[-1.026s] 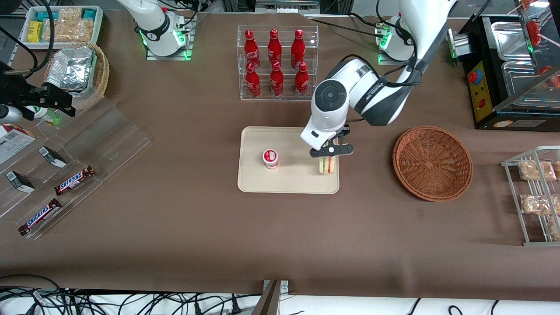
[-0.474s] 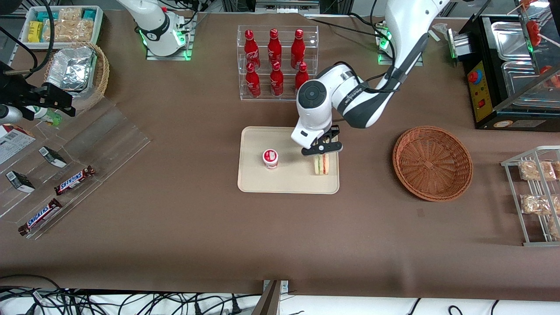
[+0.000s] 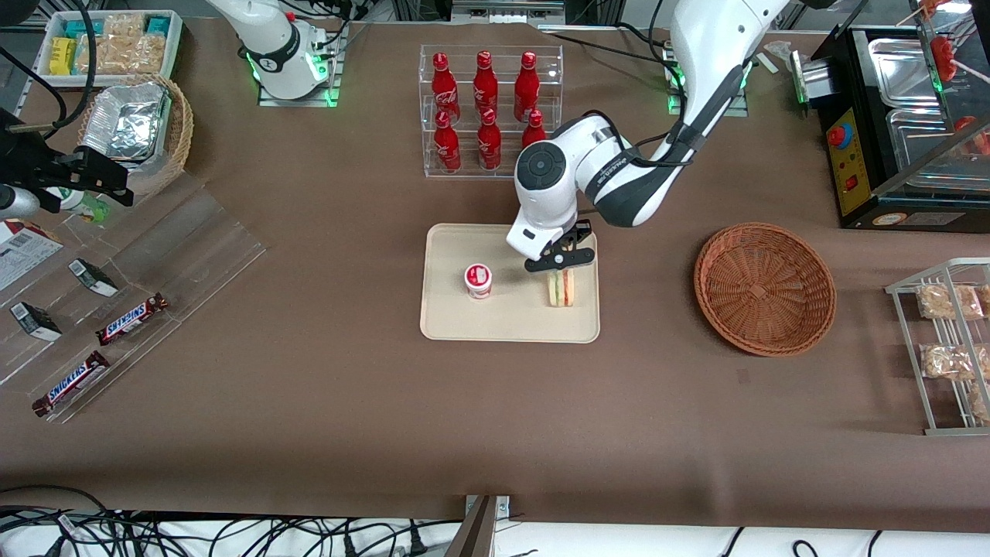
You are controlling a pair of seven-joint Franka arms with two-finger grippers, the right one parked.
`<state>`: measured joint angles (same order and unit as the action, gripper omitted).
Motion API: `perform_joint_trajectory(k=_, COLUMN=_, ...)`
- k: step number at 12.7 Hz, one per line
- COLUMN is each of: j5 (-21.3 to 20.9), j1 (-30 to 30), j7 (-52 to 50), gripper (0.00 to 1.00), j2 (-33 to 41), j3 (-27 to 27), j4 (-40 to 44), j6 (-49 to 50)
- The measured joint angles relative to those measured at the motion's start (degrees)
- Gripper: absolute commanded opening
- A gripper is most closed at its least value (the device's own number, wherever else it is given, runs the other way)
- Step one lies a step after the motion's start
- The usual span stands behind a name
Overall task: Place sandwich from basket to tray
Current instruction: 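Lower the sandwich onto the tray beside the yogurt cup, then open the left gripper and raise it off the sandwich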
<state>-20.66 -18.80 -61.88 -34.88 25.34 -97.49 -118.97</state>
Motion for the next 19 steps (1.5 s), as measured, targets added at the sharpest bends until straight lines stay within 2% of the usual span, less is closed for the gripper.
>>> perform_joint_trajectory(k=2, j5=-0.11, j1=-0.09, j7=-0.24, gripper=0.28, j2=-0.66, j3=0.0, j4=0.01, j6=-0.86)
perform_joint_trajectory(k=3, j5=-0.79, j1=-0.09, j7=-0.66, gripper=0.33, j2=-0.87, j3=-0.01, j4=0.01, j6=-1.09)
perform_joint_trajectory(k=4, j5=-1.75, j1=-0.09, j7=-1.41, gripper=0.54, j2=-0.95, j3=-0.01, j4=0.02, j6=-1.17)
perform_joint_trajectory(k=6, j5=-2.63, j1=-0.11, j7=-2.38, gripper=0.82, j2=-0.96, j3=-0.01, j4=0.02, j6=-1.18)
perform_joint_trajectory(k=8, j5=-2.86, j1=-0.11, j7=-2.72, gripper=0.84, j2=-0.98, j3=-0.01, j4=0.02, j6=-1.18)
perform_joint_trajectory(k=11, j5=-2.86, j1=-0.13, j7=-3.15, gripper=1.0, j2=-0.99, j3=0.0, j4=0.11, j6=-1.2)
perform_joint_trajectory(k=14, j5=-2.86, j1=-0.1, j7=-4.15, gripper=1.0, j2=-0.83, j3=0.03, j4=2.49, j6=-0.66)
perform_joint_trajectory(k=19, j5=-2.59, j1=0.22, j7=-3.99, gripper=1.0, j2=1.12, j3=1.53, j4=14.3, j6=13.37)
